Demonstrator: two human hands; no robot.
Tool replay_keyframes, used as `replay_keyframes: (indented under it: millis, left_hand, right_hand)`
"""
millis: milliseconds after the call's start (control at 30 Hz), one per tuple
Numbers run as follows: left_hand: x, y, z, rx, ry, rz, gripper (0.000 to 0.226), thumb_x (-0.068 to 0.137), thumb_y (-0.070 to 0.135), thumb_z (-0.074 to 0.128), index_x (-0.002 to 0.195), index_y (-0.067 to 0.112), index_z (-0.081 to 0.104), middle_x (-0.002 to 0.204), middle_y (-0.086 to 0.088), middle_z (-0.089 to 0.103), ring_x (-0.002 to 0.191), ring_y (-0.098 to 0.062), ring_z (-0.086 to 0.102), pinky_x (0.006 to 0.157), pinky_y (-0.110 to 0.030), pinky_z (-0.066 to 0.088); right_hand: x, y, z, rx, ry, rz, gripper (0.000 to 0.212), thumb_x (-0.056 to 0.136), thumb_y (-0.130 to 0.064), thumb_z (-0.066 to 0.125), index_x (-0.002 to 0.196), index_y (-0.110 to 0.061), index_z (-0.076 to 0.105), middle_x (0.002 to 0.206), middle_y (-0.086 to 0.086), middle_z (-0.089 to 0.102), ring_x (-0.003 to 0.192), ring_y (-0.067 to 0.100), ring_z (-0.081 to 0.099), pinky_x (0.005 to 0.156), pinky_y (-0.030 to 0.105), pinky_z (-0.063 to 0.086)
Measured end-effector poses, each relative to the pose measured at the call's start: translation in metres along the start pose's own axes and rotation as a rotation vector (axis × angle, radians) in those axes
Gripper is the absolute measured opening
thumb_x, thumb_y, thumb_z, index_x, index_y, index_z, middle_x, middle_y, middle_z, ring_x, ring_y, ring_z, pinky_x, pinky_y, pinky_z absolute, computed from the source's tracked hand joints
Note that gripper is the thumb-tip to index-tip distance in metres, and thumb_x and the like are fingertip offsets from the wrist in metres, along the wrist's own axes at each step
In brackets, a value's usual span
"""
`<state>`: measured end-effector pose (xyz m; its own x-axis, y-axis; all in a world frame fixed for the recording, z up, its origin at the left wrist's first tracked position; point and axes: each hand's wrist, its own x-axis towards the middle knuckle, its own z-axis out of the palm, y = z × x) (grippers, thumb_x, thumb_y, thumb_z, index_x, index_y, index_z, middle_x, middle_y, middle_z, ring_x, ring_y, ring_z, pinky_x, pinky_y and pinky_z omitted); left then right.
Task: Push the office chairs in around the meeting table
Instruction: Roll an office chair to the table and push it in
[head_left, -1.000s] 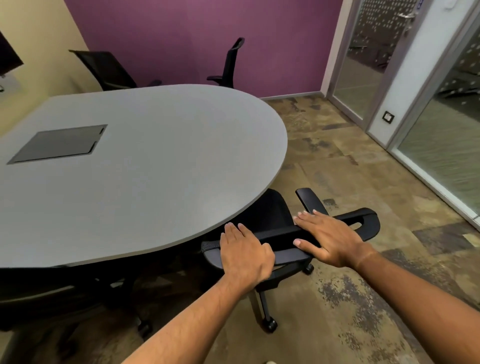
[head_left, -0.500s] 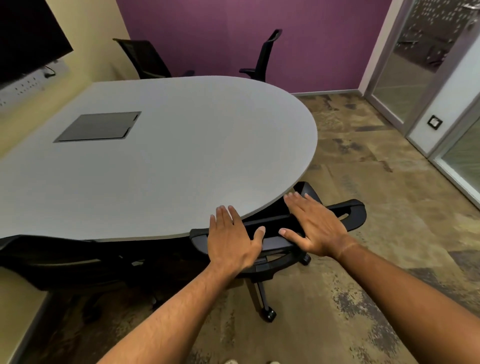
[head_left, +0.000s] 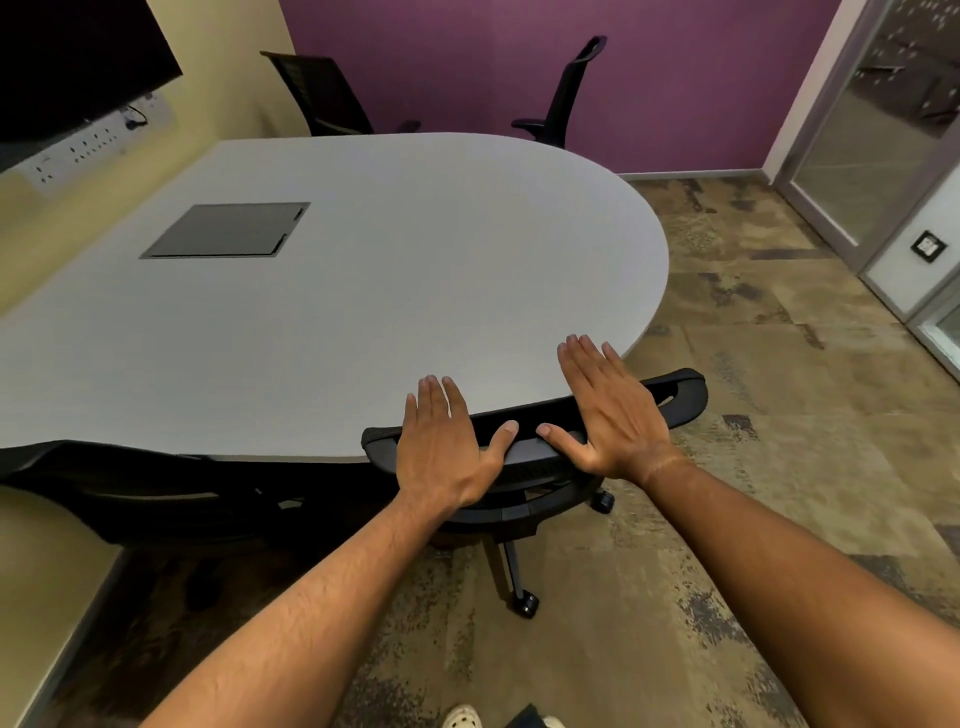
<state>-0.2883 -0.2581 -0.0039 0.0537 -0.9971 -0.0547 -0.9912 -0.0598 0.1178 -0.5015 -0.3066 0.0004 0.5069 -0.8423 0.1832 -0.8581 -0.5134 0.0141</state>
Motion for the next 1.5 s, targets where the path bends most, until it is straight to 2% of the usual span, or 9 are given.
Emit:
replay_keyframes:
  millis: [233,433,700,1333,1500]
  left_hand:
    - [0.011,0.012,0.000,-0.052,-0.003,-0.013,0.109,0.080,0.083,0.005,0.152,0.002,-0.005,0.161,-0.020,-0.002,0.150,-0.027,-0.005,0.122,-0.041,0.001]
    - [0.023,0.019,0.002,-0.066,-0.004,0.045,0.105,0.082,0.080,0.007,0.152,0.003,-0.006,0.161,-0.018,-0.003,0.150,-0.025,-0.005,0.122,-0.040,-0.001]
    - [0.033,0.022,0.001,-0.077,-0.001,0.004,0.101,0.086,0.077,0.011,0.152,0.002,-0.005,0.161,-0.019,-0.003,0.150,-0.025,-0.005,0.122,-0.040,-0.001]
    - [0.034,0.033,0.001,-0.076,0.020,0.024,0.099,0.087,0.076,0.014,0.152,0.003,-0.005,0.162,-0.018,-0.003,0.150,-0.024,-0.006,0.121,-0.037,-0.002]
    - [0.040,0.038,-0.003,-0.053,0.013,0.054,0.096,0.090,0.070,0.022,0.152,0.003,-0.008,0.161,-0.018,-0.007,0.149,-0.025,-0.009,0.121,-0.038,-0.006]
  right_hand:
    - [0.012,0.020,0.001,-0.012,0.012,-0.022,0.095,0.089,-0.069,0.028,0.150,0.004,0.020,0.157,0.024,0.023,0.148,0.031,0.015,0.122,0.045,0.010]
    - [0.026,0.033,0.004,0.005,0.017,-0.032,0.095,0.088,-0.068,0.029,0.149,0.004,0.021,0.156,0.024,0.023,0.147,0.031,0.017,0.122,0.043,0.009]
    - [0.044,0.041,0.012,0.051,0.030,-0.040,0.097,0.087,-0.069,0.028,0.149,0.005,0.020,0.156,0.025,0.024,0.147,0.032,0.018,0.122,0.041,0.006]
    - [0.043,0.057,0.011,0.131,0.067,-0.064,0.101,0.084,-0.070,0.031,0.150,0.004,0.017,0.158,0.023,0.021,0.148,0.031,0.016,0.122,0.041,0.006]
    - [0.040,0.058,0.009,0.172,0.096,-0.050,0.102,0.082,-0.070,0.033,0.151,0.002,0.015,0.159,0.022,0.019,0.148,0.031,0.014,0.122,0.042,0.004]
